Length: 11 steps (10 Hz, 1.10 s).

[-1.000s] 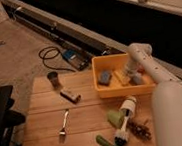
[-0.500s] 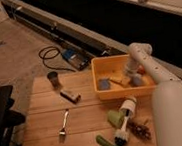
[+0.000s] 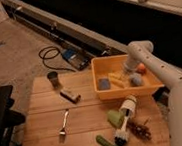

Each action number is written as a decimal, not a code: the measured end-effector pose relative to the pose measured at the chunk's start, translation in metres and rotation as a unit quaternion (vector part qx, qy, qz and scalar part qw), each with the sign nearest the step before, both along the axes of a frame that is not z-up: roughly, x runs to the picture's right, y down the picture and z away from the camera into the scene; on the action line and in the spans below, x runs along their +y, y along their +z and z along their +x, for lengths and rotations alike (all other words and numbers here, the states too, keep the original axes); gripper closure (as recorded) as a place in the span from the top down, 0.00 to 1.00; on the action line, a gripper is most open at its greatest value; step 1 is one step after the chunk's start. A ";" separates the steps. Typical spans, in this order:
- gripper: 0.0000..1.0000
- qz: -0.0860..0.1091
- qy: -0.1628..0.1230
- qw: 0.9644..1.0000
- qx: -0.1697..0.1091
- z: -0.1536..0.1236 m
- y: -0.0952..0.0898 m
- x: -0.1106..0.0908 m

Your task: Place banana in tray

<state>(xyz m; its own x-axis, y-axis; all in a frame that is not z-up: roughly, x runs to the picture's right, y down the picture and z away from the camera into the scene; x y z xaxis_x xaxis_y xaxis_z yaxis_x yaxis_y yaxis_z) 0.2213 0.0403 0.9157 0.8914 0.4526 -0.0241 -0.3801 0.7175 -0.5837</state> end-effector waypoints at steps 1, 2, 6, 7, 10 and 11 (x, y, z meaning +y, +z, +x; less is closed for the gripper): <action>0.00 0.012 -0.003 1.000 -0.002 -0.003 -0.007 -0.007; 0.00 0.019 -0.005 1.000 -0.004 -0.006 -0.010 -0.011; 0.00 0.057 -0.006 0.998 -0.008 -0.009 -0.037 -0.028; 0.00 0.074 -0.009 0.997 -0.008 -0.011 -0.052 -0.036; 0.00 0.115 -0.025 0.993 -0.010 -0.020 -0.087 -0.052; 0.00 0.130 -0.031 0.991 -0.010 -0.024 -0.097 -0.057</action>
